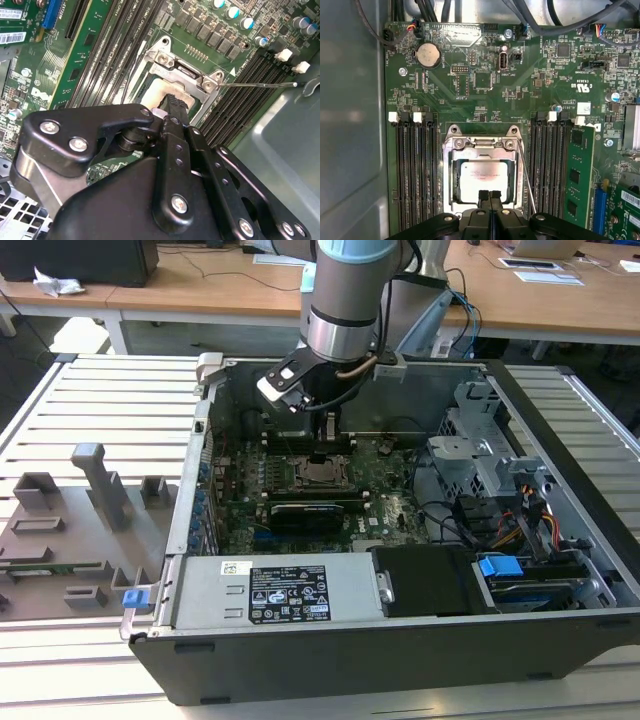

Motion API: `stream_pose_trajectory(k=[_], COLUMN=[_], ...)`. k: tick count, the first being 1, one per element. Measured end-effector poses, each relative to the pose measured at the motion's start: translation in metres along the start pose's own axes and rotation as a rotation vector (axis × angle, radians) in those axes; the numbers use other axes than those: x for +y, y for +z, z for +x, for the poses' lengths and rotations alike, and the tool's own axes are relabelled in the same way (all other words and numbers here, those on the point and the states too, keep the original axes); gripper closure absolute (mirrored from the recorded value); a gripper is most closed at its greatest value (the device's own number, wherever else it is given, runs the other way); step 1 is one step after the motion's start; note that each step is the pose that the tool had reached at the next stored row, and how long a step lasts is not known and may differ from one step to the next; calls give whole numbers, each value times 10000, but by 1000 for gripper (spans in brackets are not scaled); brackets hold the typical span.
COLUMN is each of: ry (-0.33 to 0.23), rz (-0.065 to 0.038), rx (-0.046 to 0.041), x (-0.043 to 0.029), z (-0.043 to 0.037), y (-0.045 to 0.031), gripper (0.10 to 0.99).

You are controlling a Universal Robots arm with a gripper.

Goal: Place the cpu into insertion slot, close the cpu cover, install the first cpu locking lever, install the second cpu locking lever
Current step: 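Close the cpu cover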

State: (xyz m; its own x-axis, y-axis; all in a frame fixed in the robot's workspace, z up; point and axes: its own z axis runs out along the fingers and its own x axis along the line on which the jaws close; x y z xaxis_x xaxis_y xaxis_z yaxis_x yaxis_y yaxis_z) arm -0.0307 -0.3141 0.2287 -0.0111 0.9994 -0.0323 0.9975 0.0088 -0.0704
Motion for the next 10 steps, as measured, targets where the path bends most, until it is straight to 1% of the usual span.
stream_pose_trajectory(k=[10], ry=[0], rz=[0], rx=[1], x=[0], z=[0], y=[2], gripper=[980])
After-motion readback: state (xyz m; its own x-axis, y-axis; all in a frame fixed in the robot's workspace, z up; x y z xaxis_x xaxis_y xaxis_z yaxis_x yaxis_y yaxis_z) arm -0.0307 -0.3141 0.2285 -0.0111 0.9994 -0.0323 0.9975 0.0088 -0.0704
